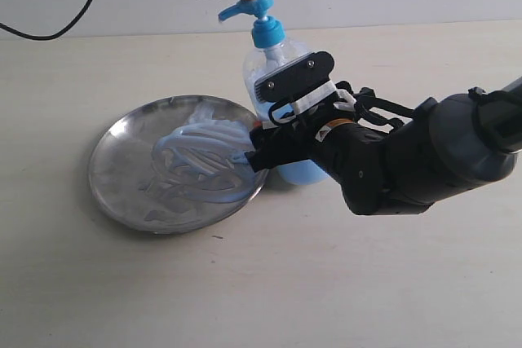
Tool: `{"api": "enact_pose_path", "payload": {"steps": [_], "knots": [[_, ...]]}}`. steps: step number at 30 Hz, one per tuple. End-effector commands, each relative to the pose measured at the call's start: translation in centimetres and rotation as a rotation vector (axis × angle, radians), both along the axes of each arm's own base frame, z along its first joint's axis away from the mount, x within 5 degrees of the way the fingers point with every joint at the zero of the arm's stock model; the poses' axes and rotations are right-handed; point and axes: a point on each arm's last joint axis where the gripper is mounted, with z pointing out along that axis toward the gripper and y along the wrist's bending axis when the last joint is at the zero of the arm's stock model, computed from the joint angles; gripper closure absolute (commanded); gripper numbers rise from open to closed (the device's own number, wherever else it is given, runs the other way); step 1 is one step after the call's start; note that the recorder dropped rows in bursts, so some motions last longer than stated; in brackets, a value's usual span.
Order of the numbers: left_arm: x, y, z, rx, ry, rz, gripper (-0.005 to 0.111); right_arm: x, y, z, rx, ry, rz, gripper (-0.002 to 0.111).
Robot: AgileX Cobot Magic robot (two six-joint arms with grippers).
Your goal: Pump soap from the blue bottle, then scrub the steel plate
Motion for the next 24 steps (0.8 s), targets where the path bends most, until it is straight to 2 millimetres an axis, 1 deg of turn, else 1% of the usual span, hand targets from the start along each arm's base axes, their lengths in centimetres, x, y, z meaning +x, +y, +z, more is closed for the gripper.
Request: {"api": "enact_pose_path", "payload": {"steps": [1,7,13,24], "knots": [[-1.8,-0.4,-3.8,0.165,0.122,-0.159,0.107,0.2,0.3,0.7,-0.025,-0.048,0.037,0.108],[-1.5,-0.5,-2.7,0.15,0.09,-0.157,0.107,0.2,0.3,0.7,-0.025,-0.048,0.037,0.108],[-1.4,-0.6,-1.1,0.132,0.055,-0.166,0.107,0.2,0.3,0.7,-0.025,-0.048,0.037,0.108],[-2.4,0.0,1.8,0.108,-0.017,-0.162,0.107,0.2,0.3,0.7,-0.025,-0.048,0.037,0.108]]}}
